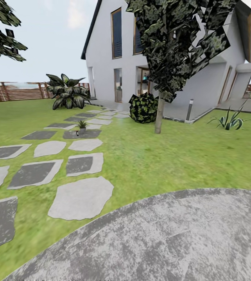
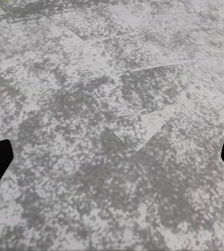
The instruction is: Pick up the pesticide atomizer in the garden and spray insectifuge to fully cover both potted plants in the garden.
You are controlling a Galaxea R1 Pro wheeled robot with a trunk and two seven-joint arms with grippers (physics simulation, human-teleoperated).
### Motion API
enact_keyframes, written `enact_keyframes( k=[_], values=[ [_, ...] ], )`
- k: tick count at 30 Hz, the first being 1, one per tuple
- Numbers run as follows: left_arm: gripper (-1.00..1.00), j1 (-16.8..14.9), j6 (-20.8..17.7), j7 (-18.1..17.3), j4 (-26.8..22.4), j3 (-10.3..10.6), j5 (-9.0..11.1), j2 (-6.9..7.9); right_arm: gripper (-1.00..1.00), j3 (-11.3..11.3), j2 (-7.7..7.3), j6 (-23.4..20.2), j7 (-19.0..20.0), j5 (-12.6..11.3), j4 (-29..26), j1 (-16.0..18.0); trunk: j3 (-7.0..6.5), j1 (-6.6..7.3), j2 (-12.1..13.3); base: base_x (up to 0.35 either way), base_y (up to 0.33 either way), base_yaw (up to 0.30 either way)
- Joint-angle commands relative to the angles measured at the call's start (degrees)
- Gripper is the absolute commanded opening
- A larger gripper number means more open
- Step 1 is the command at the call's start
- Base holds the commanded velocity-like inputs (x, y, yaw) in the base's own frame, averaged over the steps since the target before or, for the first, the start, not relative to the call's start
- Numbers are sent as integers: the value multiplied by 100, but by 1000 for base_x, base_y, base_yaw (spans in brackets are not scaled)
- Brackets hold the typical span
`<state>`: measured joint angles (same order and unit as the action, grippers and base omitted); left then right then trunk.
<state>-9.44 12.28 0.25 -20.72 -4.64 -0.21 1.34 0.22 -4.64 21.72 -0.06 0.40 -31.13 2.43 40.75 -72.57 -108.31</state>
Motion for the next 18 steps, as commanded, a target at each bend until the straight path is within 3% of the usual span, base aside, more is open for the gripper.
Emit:
enact_keyframes(
  k=[1,18],
  values=[
    [100,-5,20,4,7,-11,-4,-2,100,1,-2,16,-1,4,2,2,24,-22,-44,0,0,253],
    [100,-5,20,7,6,-19,3,-2,100,5,-2,16,5,4,2,3,329,-395,-726,0,0,258]
  ],
)
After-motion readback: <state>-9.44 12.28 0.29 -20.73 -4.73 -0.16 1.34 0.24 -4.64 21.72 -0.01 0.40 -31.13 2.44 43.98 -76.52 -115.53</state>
